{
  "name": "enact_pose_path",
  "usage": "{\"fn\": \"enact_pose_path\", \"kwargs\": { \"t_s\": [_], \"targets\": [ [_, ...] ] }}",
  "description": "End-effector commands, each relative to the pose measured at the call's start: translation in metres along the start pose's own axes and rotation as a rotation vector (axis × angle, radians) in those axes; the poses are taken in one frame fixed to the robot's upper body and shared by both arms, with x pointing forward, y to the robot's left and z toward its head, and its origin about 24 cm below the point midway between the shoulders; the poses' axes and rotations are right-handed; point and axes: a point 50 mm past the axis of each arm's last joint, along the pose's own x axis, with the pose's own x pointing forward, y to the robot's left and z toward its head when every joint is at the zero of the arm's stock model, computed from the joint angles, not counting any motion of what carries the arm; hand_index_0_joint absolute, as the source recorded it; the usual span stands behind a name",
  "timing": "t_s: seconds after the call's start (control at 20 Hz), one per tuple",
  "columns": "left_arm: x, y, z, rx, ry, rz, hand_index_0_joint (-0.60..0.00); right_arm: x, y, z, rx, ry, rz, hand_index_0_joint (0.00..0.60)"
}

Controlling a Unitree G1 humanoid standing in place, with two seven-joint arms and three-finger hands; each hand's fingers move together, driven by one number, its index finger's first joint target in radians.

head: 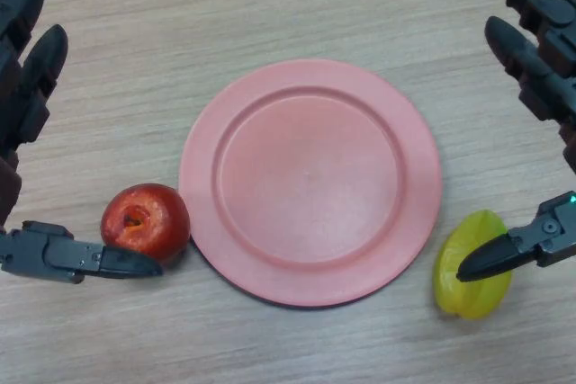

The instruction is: Pick up the red apple and place it on the plate

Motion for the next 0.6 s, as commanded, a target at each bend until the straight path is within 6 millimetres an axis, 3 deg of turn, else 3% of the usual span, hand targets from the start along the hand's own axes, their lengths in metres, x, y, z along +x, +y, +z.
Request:
{"fn": "enact_pose_path", "kwargs": {
  "t_s": [0.05, 0.35, 0.55, 0.6],
  "targets": [
    [-0.005, 0.004, 0.030, 0.092, -0.197, -0.012, 0.000, -0.006, -0.007, 0.031, -0.069, -0.194, -0.025, 0.000],
    [-0.008, 0.008, 0.020, 0.167, -0.192, 0.020, 0.000, -0.007, -0.005, 0.033, -0.075, -0.204, -0.026, 0.000],
    [-0.014, 0.017, -0.019, 0.273, -0.132, 0.068, 0.000, -0.007, -0.003, 0.031, -0.073, -0.204, -0.026, 0.000],
    [-0.014, 0.016, -0.039, 0.320, -0.106, 0.083, 0.000, -0.006, -0.002, 0.030, -0.080, -0.201, -0.022, 0.000]
  ]
}}
